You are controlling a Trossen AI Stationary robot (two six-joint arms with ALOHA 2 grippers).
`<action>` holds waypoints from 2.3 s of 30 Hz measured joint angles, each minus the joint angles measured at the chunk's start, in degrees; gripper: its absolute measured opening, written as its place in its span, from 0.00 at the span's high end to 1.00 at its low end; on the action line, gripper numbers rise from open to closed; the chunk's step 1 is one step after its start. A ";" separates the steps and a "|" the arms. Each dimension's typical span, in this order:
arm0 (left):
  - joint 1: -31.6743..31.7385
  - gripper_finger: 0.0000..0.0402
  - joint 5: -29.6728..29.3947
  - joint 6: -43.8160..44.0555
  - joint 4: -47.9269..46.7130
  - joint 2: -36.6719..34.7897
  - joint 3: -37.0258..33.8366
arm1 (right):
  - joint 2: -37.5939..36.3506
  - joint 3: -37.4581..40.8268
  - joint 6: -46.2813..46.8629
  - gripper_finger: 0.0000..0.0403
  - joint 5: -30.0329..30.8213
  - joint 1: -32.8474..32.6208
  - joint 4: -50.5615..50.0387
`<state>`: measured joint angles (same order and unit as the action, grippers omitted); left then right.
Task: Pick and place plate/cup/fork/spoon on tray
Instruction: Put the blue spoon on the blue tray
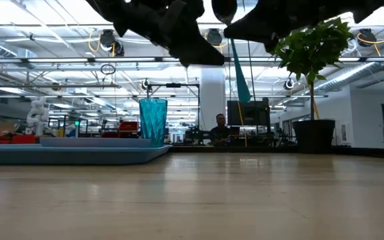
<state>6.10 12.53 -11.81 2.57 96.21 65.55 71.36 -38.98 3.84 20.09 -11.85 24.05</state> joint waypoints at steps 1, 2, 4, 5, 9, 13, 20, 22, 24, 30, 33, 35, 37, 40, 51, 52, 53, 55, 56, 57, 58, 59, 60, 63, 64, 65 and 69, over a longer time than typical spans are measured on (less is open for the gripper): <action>-0.28 0.73 -1.41 0.48 0.02 -0.48 -0.16 | -0.53 0.00 -0.02 1.00 2.15 -0.12 -0.48; -0.69 0.72 -2.83 0.64 0.93 -0.66 -0.30 | -1.28 -0.02 -0.11 1.00 4.45 -0.20 -1.43; -1.75 0.70 -5.85 1.14 5.46 -0.77 -0.07 | -3.09 0.00 -0.34 1.00 8.92 -0.64 -4.00; -2.26 0.69 -7.66 1.67 6.80 -0.84 -0.04 | -3.91 0.00 -0.58 1.00 11.06 -0.84 -4.23; -4.16 0.69 -16.91 3.36 11.75 -0.68 -0.13 | -8.01 0.98 -2.51 1.00 19.96 -2.38 -4.63; -5.41 0.69 -24.23 5.80 16.24 1.00 -0.21 | -10.89 4.44 -4.76 1.00 26.57 -3.66 1.37; -7.03 0.69 -32.57 4.02 30.87 6.69 -0.10 | -8.83 11.66 -8.53 1.00 28.70 -3.61 22.11; -7.41 0.69 -34.05 2.42 33.49 8.09 -0.06 | -7.83 12.44 -8.85 1.00 29.53 -3.17 25.49; -7.82 0.69 -36.37 0.93 35.58 9.26 0.16 | -7.60 13.37 -9.05 1.00 29.67 -2.76 27.60; -7.84 0.69 -39.61 -3.22 40.46 12.79 0.33 | -6.70 13.99 -8.41 1.00 29.46 -1.78 30.45; -8.02 0.69 -39.73 -5.75 43.18 14.48 0.36 | -6.39 13.99 -7.47 1.00 29.66 -1.25 30.54; -8.15 0.69 -40.56 -6.31 44.97 16.08 0.98 | -6.39 13.99 -7.11 1.00 29.42 -0.95 30.59; -8.16 0.69 -42.62 -6.31 44.67 17.44 1.75 | -6.41 13.99 -6.79 1.00 29.46 -0.76 30.57; -8.26 0.68 -43.20 -7.99 44.80 19.66 4.42 | -6.39 13.99 -6.09 1.00 29.40 -0.30 29.95; -9.60 0.50 -51.45 -9.60 42.21 23.44 12.82 | -6.39 13.99 -5.94 1.00 29.38 -0.09 29.74; -9.61 0.50 -51.54 -8.97 41.61 23.44 13.05 | -6.39 13.99 -5.91 1.00 29.38 -0.10 29.76; -9.61 0.51 -51.57 -8.54 41.03 23.44 13.21 | -6.39 13.99 -5.92 1.00 29.38 -0.10 29.84; -9.36 0.54 -51.27 -7.65 40.37 23.46 13.54 | -6.39 13.99 -5.76 1.00 29.36 -0.10 30.14; -9.12 0.56 -51.11 -6.83 40.15 23.46 13.62 | -6.39 13.99 -5.49 1.00 29.36 -0.10 30.13; -8.89 0.58 -51.14 -5.84 39.58 23.45 13.69 | -6.39 13.99 -5.30 1.00 29.36 -0.10 30.11; -8.66 0.61 -51.14 -4.82 38.99 23.44 13.69 | -6.39 13.99 -5.11 1.00 29.37 -0.10 30.08; -8.47 0.63 -51.11 -3.89 38.62 23.44 13.69 | -6.39 13.99 -4.99 1.00 29.38 -0.09 30.06; -8.41 0.65 -51.09 -3.29 38.54 23.46 13.69 | -6.39 13.99 -4.92 1.00 29.38 -0.05 30.08; -8.36 0.70 -51.05 -2.84 38.71 23.46 13.69 | -6.39 13.99 -4.92 1.00 29.44 -0.08 30.16; -8.31 0.70 -51.00 -2.85 38.69 23.46 13.69 | -6.39 13.98 -4.92 1.00 29.53 -0.10 30.11; -8.17 0.71 -50.87 -2.82 38.69 23.46 13.69 | -6.39 13.99 -4.92 1.00 29.80 -0.10 30.07; -7.64 0.71 -50.48 -2.68 38.67 23.46 13.69 | -5.64 13.97 -4.89 1.00 31.18 0.13 30.67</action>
<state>-1.54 -37.96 -14.48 41.24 119.68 79.24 65.72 -25.02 -1.06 51.27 -11.72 54.72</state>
